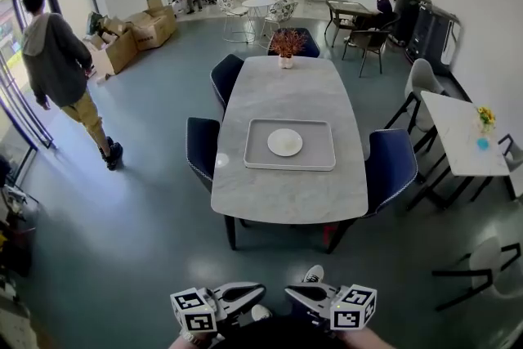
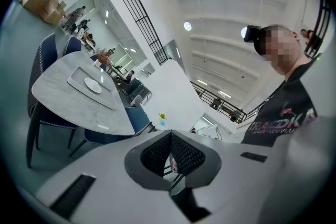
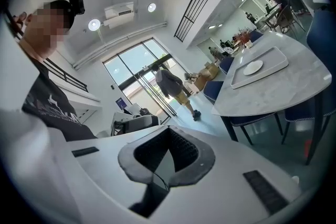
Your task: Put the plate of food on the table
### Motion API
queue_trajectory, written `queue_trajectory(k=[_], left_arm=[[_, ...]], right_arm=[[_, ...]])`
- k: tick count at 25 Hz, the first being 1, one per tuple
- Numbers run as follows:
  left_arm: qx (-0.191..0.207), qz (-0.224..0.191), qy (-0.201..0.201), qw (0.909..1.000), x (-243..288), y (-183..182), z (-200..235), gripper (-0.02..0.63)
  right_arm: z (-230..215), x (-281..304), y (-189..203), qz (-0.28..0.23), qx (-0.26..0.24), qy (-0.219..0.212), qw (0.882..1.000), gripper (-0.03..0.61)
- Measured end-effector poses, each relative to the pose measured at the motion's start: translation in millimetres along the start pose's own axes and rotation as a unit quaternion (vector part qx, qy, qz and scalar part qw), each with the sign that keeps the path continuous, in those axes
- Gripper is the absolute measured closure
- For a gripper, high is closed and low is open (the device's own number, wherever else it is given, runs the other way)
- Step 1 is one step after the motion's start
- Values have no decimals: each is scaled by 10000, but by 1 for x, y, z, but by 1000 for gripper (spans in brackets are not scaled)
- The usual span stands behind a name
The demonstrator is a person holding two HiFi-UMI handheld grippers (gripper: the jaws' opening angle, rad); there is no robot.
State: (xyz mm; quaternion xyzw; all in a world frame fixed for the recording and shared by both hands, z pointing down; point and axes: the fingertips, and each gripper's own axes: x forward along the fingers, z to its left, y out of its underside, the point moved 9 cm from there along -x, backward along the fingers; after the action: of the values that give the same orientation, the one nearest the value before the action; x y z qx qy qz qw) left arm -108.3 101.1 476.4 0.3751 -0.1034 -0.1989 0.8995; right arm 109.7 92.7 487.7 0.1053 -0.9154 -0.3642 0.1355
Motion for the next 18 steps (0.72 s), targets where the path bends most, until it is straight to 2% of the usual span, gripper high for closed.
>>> queue_trajectory(k=[18], left_arm=[[-27,44,5,10000,2,6,-1,607]], right_arm=[[0,0,7,43,-9,-53,10000,568]])
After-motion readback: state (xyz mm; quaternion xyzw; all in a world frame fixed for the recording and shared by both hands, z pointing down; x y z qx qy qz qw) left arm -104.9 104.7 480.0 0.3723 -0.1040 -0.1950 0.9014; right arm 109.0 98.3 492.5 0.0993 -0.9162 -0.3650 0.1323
